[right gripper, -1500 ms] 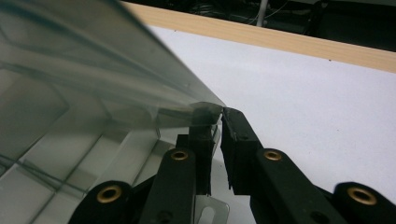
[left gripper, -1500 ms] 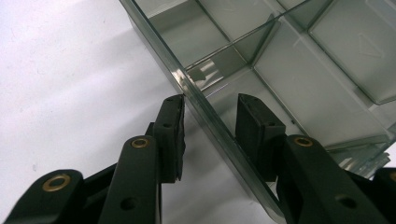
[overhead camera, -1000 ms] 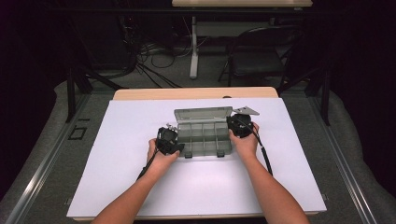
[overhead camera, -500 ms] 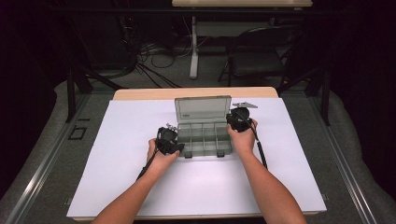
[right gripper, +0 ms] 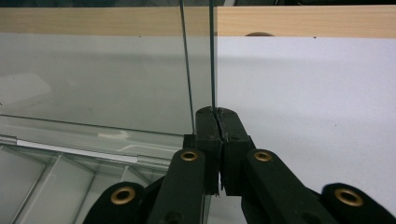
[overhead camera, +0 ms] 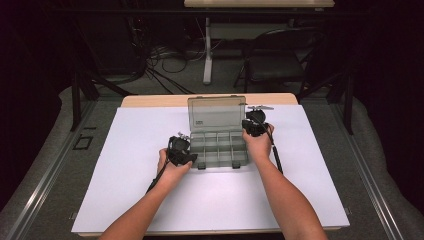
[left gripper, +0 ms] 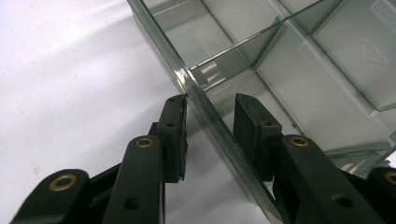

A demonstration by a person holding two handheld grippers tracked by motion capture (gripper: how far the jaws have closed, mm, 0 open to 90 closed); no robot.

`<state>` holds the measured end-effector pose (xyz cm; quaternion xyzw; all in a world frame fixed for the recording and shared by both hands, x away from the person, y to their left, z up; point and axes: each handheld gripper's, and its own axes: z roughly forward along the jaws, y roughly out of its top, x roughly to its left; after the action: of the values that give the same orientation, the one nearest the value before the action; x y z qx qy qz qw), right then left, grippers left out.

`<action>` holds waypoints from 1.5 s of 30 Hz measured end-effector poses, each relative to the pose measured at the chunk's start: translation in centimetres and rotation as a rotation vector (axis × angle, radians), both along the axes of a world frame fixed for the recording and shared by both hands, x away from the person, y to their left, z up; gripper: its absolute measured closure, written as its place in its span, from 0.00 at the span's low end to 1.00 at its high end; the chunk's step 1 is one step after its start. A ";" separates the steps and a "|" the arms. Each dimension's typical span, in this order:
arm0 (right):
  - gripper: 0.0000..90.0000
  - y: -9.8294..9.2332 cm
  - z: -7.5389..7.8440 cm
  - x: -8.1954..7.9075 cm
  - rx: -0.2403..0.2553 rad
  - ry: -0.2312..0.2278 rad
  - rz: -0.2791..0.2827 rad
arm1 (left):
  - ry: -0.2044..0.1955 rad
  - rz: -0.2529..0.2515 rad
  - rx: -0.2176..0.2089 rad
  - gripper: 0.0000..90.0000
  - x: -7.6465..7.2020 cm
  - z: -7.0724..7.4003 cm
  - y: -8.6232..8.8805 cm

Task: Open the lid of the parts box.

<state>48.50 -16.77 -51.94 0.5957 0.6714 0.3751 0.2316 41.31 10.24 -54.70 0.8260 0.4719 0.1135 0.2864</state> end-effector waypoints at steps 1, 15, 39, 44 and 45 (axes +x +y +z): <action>0.99 0.0 0.0 0.2 -0.004 0.003 0.004 | 0.001 0.002 -0.001 0.72 0.0 0.0 0.0; 0.99 0.0 0.0 1.3 0.007 0.065 -0.016 | 0.008 0.002 -0.008 0.73 0.1 0.0 0.1; 0.99 0.1 -0.7 2.2 0.022 0.095 -0.035 | 0.010 0.000 -0.012 0.73 0.1 0.0 0.1; 0.99 0.1 -1.0 2.3 0.026 0.106 -0.037 | 0.011 0.001 -0.013 0.73 0.1 0.0 0.2; 0.99 0.1 -1.0 2.4 0.025 0.107 -0.037 | 0.011 0.002 -0.013 0.73 0.1 0.0 0.2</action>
<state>50.87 -16.72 -52.96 0.6300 0.6671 0.3467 0.1946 41.45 10.40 -54.72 0.8243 0.4750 0.1060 0.2892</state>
